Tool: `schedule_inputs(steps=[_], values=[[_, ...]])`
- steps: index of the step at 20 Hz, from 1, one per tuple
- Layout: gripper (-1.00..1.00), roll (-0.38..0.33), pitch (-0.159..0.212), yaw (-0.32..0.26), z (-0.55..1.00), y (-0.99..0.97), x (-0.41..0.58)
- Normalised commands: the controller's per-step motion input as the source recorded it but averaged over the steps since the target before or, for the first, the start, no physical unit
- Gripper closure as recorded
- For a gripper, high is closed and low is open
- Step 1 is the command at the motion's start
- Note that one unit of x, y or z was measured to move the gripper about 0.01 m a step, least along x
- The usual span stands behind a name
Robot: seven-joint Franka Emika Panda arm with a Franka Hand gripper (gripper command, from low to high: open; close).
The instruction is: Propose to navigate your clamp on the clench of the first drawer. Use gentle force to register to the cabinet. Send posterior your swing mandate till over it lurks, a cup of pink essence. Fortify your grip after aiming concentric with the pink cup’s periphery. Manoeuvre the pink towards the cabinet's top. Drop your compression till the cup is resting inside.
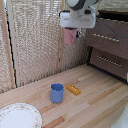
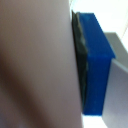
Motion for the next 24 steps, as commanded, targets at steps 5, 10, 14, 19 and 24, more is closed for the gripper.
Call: schedule_inputs(steps=[5,10,14,19,24], values=[[1.00,-0.024,0.019,-0.350,0.77,0.00,0.062],[1.00,-0.038,0.026,-0.343,0.78,0.00,0.097],[1.00,-0.102,0.046,-0.248,0.94,-0.09,0.388],[1.00,0.008,0.078,-0.131,0.96,-0.17,0.266],[1.00,0.000,0.105,-0.075,0.97,-0.30,0.235]])
